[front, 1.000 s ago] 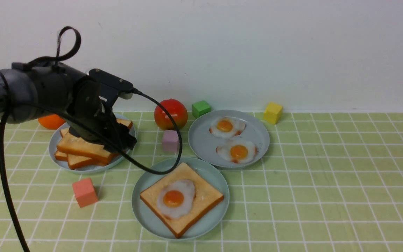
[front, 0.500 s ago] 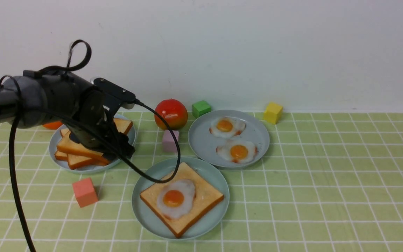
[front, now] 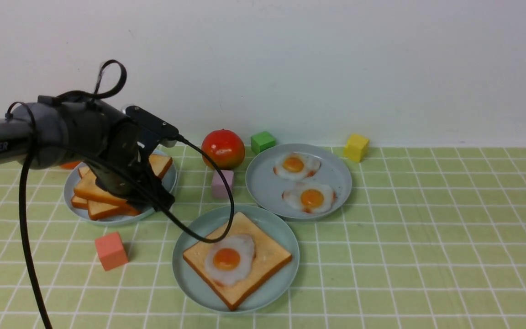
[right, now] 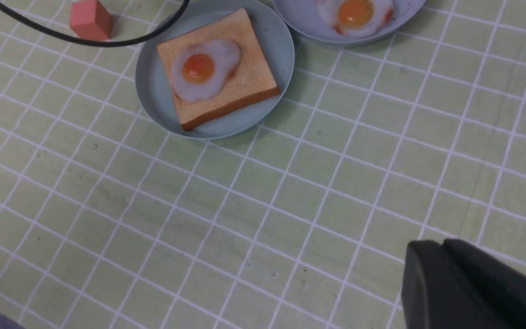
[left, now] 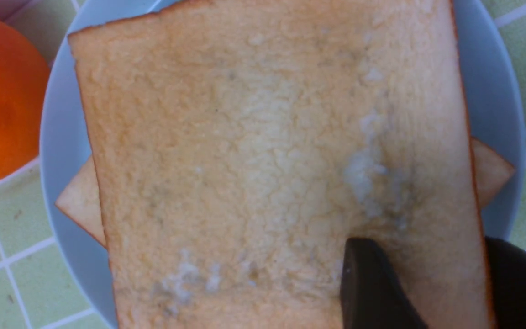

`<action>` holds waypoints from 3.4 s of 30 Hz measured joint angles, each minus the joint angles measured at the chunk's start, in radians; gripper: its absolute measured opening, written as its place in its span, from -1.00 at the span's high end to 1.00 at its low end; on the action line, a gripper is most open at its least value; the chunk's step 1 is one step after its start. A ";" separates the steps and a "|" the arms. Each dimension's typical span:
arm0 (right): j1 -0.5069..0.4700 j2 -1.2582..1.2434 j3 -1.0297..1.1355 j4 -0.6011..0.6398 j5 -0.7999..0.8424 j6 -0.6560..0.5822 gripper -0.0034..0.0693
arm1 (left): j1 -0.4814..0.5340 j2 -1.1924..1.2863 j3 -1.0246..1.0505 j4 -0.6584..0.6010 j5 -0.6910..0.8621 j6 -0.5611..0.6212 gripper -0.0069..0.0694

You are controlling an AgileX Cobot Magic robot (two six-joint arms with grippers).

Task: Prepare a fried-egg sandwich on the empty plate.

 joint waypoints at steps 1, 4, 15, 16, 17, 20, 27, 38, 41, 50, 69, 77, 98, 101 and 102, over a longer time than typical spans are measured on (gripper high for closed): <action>0.000 0.000 0.000 0.000 0.000 0.000 0.75 | 0.000 -0.001 -0.001 -0.002 0.004 0.000 0.14; 0.000 -0.003 0.000 0.003 0.002 0.000 0.74 | 0.000 -0.012 -0.003 -0.013 0.013 0.001 0.25; 0.000 -0.017 0.000 0.005 0.004 0.000 0.71 | 0.000 -0.197 0.001 -0.059 0.080 0.000 0.45; 0.000 -0.022 0.000 0.005 0.004 0.000 0.71 | 0.000 -0.215 0.002 -0.067 0.086 0.000 0.45; 0.000 -0.027 0.000 0.004 0.005 0.000 0.71 | -0.002 -0.241 0.005 -0.082 0.095 0.000 0.45; 0.000 -0.036 0.000 -0.002 0.008 0.000 0.70 | -0.035 -0.304 0.031 -0.100 0.124 0.000 0.45; 0.000 -0.065 0.000 -0.007 0.017 0.000 0.69 | -0.322 -0.390 0.195 -0.061 0.112 -0.024 0.45; 0.000 -0.086 0.000 -0.012 0.053 0.000 0.68 | -0.542 -0.276 0.221 0.069 0.107 -0.142 0.48; 0.000 -0.086 0.000 -0.012 0.080 0.000 0.68 | -0.548 -0.234 0.221 0.094 0.107 -0.142 0.48; 0.000 -0.086 0.000 -0.013 0.106 0.000 0.68 | -0.548 -0.211 0.222 0.122 0.084 -0.145 0.48; 0.000 -0.086 0.000 -0.002 0.108 0.000 0.67 | -0.548 -0.212 0.222 0.047 0.089 -0.143 0.00; 0.000 -0.086 0.000 -0.002 0.113 0.000 0.67 | -0.567 -0.331 0.222 -0.024 0.120 -0.151 -0.03; 0.001 -0.557 0.061 -0.195 0.233 0.151 0.68 | -0.678 -1.398 0.932 -0.092 -0.494 -0.392 0.85; 0.001 -0.630 0.108 -0.207 0.211 0.186 0.83 | -0.678 -1.455 1.080 -0.092 -0.661 -0.397 0.85; 0.001 -0.645 0.124 -0.208 0.203 0.193 0.87 | -0.678 -1.462 1.108 -0.092 -0.701 -0.397 0.85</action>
